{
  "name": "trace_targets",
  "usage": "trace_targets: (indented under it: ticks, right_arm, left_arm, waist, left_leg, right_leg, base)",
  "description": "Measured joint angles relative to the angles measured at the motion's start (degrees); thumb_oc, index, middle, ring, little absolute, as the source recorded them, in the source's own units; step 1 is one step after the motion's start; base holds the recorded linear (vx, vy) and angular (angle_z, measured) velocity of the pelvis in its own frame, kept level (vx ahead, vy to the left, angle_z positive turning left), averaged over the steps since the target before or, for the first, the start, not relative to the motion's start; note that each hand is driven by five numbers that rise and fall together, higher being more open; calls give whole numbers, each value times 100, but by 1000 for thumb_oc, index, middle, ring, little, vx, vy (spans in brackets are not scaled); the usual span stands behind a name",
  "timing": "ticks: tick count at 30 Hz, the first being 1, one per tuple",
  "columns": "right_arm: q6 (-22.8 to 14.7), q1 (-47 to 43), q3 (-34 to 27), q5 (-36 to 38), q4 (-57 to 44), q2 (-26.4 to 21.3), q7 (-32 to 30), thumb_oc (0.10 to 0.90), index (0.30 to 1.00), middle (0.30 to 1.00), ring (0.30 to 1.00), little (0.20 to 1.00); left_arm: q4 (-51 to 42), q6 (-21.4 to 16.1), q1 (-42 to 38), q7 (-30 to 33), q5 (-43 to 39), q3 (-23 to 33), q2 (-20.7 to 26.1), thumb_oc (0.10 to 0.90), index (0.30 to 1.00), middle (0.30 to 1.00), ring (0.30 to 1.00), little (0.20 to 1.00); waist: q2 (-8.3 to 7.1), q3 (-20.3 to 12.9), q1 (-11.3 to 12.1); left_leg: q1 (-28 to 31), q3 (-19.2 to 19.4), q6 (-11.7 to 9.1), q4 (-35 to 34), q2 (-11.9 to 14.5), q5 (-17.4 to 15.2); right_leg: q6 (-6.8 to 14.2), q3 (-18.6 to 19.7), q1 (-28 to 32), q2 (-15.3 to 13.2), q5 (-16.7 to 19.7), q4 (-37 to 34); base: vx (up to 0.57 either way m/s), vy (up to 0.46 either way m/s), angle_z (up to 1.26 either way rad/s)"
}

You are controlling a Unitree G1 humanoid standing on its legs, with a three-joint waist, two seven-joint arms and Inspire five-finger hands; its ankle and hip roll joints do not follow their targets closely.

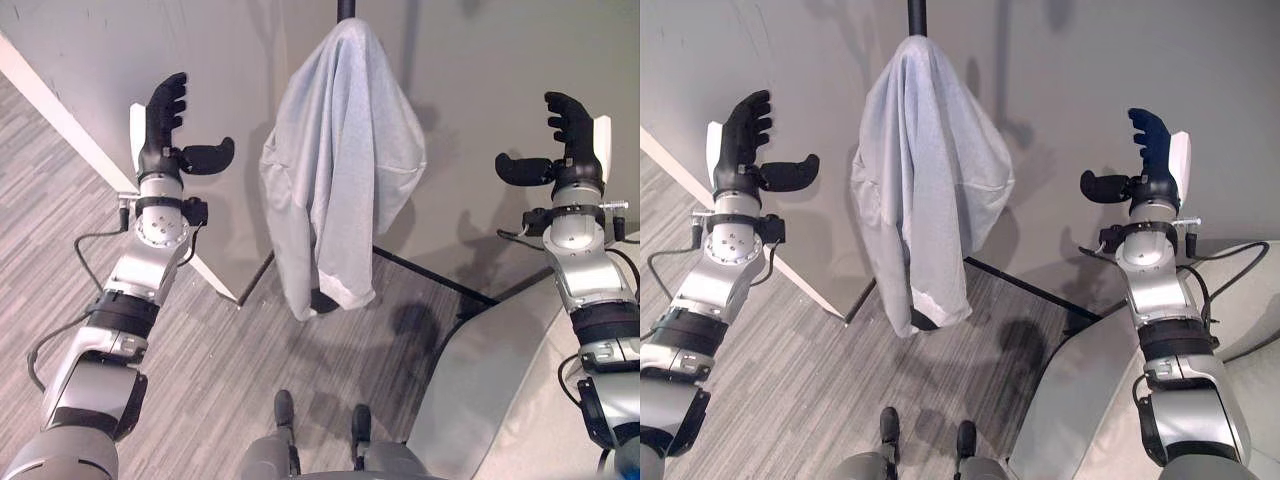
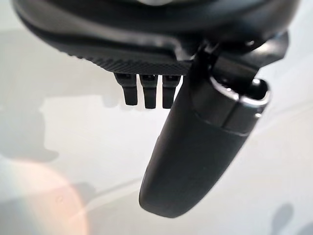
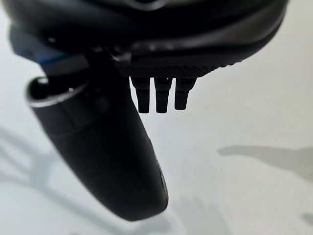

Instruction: Hang the clothes on the sofa on the clothes rack.

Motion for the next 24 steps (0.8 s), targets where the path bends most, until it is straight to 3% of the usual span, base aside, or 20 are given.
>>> trace_targets:
  ticks: [4,7,10,12,13,14,15,16,18,20,24]
  right_arm:
    - [-99,1076,-731,-11,-784,2,131,800,900,900,900,900]
    - [-141,2095,-1197,-2,-1433,27,717,800,900,900,900,900]
    - [-229,3112,-1372,13,-1512,353,1281,800,900,900,900,900]
    - [-17,3718,-1312,161,-1395,728,1696,800,900,900,900,900]
    - [-114,3933,-1237,150,-1159,1028,1773,800,900,900,900,900]
    - [-345,4129,-1286,134,-823,1546,1733,800,900,900,900,900]
    - [-324,4313,-1163,96,-424,1800,1743,800,900,900,900,900]
    - [2,4419,-780,89,96,1915,1970,800,900,900,900,900]
    - [-5,4488,-608,88,461,2231,1988,800,900,900,900,900]
    - [-30,4499,-241,72,1231,2566,1952,800,900,900,900,900]
    - [-107,3985,167,120,2532,2845,1770,800,900,900,900,900]
  left_arm:
    - [-1090,-61,1093,-47,28,663,-35,800,900,900,900,900]
    - [-1847,-142,2368,-455,292,1356,-15,800,900,900,900,900]
    - [-2037,-139,3618,-978,323,1722,-200,800,900,900,900,900]
    - [-1961,82,4312,-1398,321,1777,-586,800,900,900,900,900]
    - [-1834,19,4610,-1541,269,1748,-921,800,900,900,900,900]
    - [-1555,-272,5046,-1653,232,1808,-1615,800,900,900,900,900]
    - [-1037,-300,5163,-1729,192,1765,-2109,800,900,900,900,900]
    - [-130,199,5222,-1874,194,1363,-2317,800,900,900,900,900]
    - [442,302,5444,-2035,200,1014,-2370,800,900,900,900,900]
    - [1636,393,5420,-2199,301,543,-2483,800,900,900,900,900]
    - [2993,260,4572,-1947,722,424,-2467,800,900,900,900,900]
  waist:
    - [14,-3,15]
    - [87,-16,19]
    - [136,-121,50]
    - [198,-169,105]
    - [215,-225,152]
    - [213,-396,148]
    - [239,-542,152]
    - [269,-564,163]
    - [244,-546,148]
    - [222,-537,149]
    - [242,-599,145]
  left_leg:
    - [208,-2,-8,-4,2,-26]
    - [288,1,-40,-12,41,-193]
    - [378,12,-63,-29,43,-289]
    - [386,14,-53,-28,33,-323]
    - [372,12,-51,-28,32,-320]
    - [395,11,-46,-28,12,-318]
    - [406,0,-30,-28,-11,-326]
    - [454,-52,-15,-27,-45,-315]
    - [424,-56,-15,-27,-39,-305]
    - [406,-92,-7,-27,-42,-283]
    - [402,-130,-13,-31,-42,-311]
  right_leg:
    - [-57,-19,207,2,-44,-2]
    - [-146,-12,271,43,-121,-1]
    - [-138,1,355,39,-160,-2]
    - [-146,1,361,28,-156,-2]
    - [-127,-7,350,21,-166,0]
    - [-119,-8,375,5,-184,-1]
    - [-106,-20,397,-14,-204,-2]
    - [-97,-87,470,-45,-234,-1]
    - [-97,-97,437,-42,-234,-2]
    - [-97,-144,442,-46,-234,-2]
    - [-55,-187,439,-50,-226,-9]
  base:
    - [0,0,0]
    - [-23,8,-5]
    - [-7,4,-1]
    - [0,0,0]
    - [-39,17,1]
    - [-41,6,4]
    - [-39,-2,15]
    - [-41,3,15]
    - [-42,2,8]
    - [-55,4,9]
    - [-16,10,6]
